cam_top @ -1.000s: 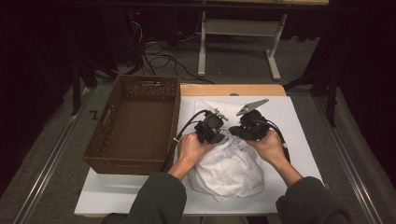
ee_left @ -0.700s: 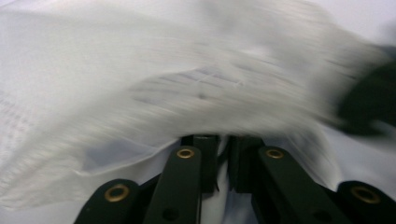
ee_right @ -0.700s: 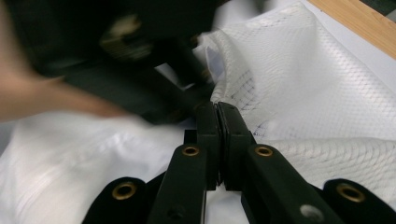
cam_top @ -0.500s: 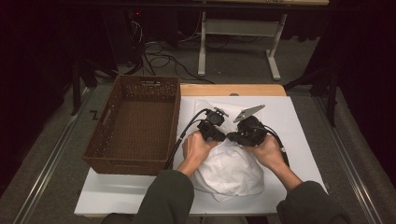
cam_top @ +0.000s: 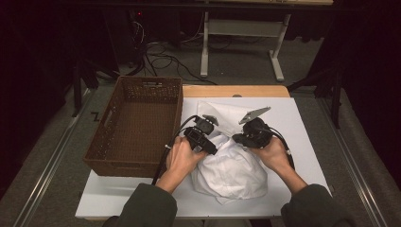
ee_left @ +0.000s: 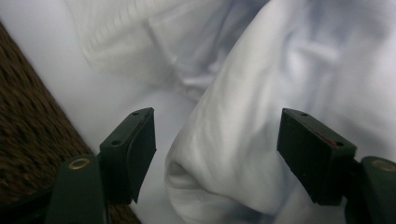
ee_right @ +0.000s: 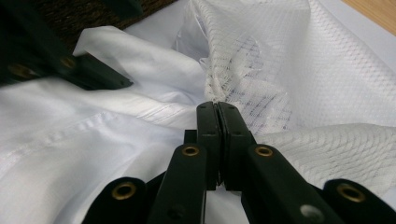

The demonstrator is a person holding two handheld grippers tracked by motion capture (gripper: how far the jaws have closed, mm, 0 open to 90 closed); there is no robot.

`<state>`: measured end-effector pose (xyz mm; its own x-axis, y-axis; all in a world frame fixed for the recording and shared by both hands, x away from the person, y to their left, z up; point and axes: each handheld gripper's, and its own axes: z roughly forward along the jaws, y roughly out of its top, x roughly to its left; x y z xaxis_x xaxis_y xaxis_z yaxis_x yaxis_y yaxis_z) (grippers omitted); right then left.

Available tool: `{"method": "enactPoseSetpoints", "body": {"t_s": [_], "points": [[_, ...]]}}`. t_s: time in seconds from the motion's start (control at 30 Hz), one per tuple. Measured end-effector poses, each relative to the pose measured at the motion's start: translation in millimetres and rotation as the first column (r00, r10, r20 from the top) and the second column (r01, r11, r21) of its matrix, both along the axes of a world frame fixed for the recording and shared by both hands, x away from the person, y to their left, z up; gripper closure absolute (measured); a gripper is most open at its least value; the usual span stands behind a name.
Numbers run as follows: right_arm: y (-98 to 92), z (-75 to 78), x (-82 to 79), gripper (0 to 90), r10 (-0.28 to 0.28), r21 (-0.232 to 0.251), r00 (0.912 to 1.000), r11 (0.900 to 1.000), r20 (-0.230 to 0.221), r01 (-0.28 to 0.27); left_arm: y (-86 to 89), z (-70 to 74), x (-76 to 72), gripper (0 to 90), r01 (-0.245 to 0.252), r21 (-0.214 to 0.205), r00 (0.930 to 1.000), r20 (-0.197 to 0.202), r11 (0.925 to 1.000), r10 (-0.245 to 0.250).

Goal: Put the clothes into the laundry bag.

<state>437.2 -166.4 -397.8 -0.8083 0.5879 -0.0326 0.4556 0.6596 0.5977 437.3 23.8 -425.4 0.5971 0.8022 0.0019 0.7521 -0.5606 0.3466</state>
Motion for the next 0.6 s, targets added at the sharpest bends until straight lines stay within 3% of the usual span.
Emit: {"method": "enactPoseSetpoints", "body": {"t_s": [0.1,0.2,0.3,0.33,0.4,0.5,0.6], "points": [[-0.7,0.0,0.6,89.4,0.002,-0.004,1.0,1.0,-0.002,-0.002,-9.1,-16.7,5.8,34.1,0.012,0.01,0.9978,-0.065,0.9999,-0.012],[-0.8,-0.5,1.4,89.4,-0.01,-0.003,0.9999,0.9999,-0.009,0.01,-11.6,-21.6,9.1,54.4,0.02,-0.053,0.9968,-0.076,0.9984,-0.024],[-1.5,-0.8,2.6,89.4,-0.013,0.001,0.9999,0.9999,-0.009,0.013,-9.6,-15.4,5.8,77.4,0.042,-0.098,0.9988,-0.02,0.9943,-0.044],[-2.2,-0.6,3.2,89.4,-0.008,0.0,1.0,1.0,-0.005,0.008,-8.5,-12.4,3.4,82.4,0.051,-0.131,0.9987,0.001,0.9901,-0.051],[-2.4,0.6,3.9,89.4,-0.011,0.004,0.9999,0.9999,-0.008,0.011,-5.9,-3.7,-2.0,85.8,0.083,-0.183,0.9961,0.045,0.9797,-0.076],[-0.9,4.4,4.8,89.4,-0.015,0.023,0.9999,0.9996,-0.002,0.015,-5.5,10.2,-10.3,86.8,0.136,-0.261,0.9891,0.091,0.9558,-0.116],[3.2,9.8,4.2,89.5,0.001,0.03,0.9999,0.9996,0.015,-0.002,-13.2,17.7,-15.3,86.9,0.178,-0.266,0.9819,0.111,0.9472,-0.154]]}}
